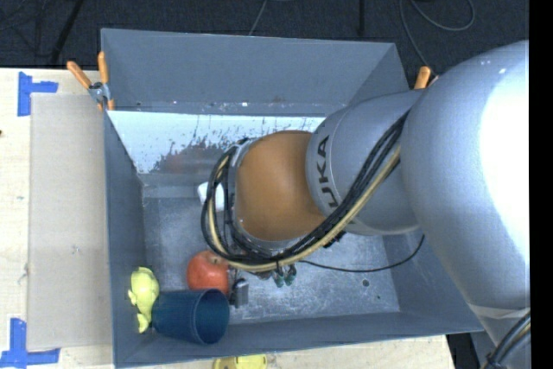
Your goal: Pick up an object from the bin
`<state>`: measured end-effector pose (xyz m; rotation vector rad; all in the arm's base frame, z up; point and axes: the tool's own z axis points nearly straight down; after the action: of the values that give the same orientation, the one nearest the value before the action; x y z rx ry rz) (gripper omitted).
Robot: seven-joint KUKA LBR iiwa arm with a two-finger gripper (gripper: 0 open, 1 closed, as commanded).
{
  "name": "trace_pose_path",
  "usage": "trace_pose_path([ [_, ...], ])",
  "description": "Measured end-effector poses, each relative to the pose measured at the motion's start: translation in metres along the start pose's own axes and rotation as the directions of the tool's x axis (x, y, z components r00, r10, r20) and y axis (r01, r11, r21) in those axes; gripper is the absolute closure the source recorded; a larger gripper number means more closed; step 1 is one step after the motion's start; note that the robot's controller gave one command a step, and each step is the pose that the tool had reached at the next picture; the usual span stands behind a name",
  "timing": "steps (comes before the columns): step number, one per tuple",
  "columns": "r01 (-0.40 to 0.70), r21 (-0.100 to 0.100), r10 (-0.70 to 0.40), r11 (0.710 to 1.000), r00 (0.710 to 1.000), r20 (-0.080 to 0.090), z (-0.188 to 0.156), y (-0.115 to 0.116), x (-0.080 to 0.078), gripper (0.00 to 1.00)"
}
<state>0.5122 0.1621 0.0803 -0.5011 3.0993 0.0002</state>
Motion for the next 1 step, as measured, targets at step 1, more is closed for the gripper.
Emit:
trace_pose_path([
  [1,-0.001,0.000,0.001,1.000,1.000,0.000,0.0000,-0.0001,0.0001,1.00],
])
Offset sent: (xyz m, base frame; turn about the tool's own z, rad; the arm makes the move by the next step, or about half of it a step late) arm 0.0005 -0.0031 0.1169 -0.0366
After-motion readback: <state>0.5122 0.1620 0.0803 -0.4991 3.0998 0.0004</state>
